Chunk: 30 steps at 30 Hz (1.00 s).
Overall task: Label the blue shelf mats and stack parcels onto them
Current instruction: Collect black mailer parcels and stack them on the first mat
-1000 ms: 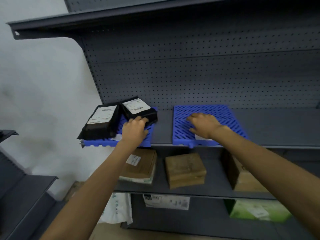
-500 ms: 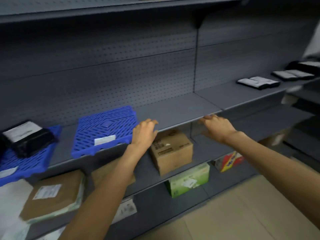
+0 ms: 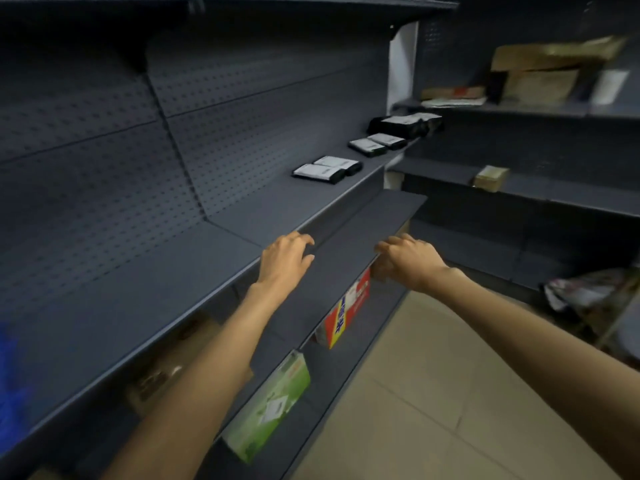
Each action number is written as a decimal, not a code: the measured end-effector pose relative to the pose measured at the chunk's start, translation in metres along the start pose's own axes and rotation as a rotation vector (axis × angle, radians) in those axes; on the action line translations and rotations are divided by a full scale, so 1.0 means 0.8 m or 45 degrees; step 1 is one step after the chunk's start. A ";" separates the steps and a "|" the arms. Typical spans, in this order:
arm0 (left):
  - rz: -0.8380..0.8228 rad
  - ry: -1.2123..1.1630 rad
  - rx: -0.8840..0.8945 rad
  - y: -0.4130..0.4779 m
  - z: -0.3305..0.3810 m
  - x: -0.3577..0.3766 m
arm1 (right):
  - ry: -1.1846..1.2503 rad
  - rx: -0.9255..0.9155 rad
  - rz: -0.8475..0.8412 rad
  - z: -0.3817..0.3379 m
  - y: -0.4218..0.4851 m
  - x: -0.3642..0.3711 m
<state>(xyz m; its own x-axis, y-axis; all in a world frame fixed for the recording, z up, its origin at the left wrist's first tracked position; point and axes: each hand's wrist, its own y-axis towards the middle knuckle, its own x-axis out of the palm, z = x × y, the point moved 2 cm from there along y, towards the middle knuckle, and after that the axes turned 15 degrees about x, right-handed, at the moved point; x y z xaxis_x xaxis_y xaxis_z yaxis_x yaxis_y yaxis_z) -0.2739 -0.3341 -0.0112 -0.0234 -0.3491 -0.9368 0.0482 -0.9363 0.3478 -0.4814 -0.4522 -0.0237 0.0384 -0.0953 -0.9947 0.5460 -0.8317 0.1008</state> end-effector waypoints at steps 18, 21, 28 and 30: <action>-0.038 -0.112 0.435 0.424 0.049 0.166 | 0.063 0.335 0.048 0.233 0.283 0.028; -0.030 -0.107 0.448 0.488 0.061 0.189 | 0.063 0.354 0.066 0.278 0.335 0.039; -0.031 -0.088 0.382 0.656 0.112 0.251 | 0.070 0.282 0.045 0.405 0.472 0.063; -0.042 -0.083 0.373 0.713 0.135 0.266 | 0.071 0.272 0.044 0.453 0.512 0.066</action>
<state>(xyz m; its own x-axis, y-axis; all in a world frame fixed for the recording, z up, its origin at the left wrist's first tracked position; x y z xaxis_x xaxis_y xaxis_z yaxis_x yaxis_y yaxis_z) -0.3592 -0.9464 -0.0077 -0.0849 -0.3110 -0.9466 -0.2434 -0.9148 0.3223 -0.5591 -0.9960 -0.0281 0.1034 -0.1004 -0.9896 0.3541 -0.9260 0.1310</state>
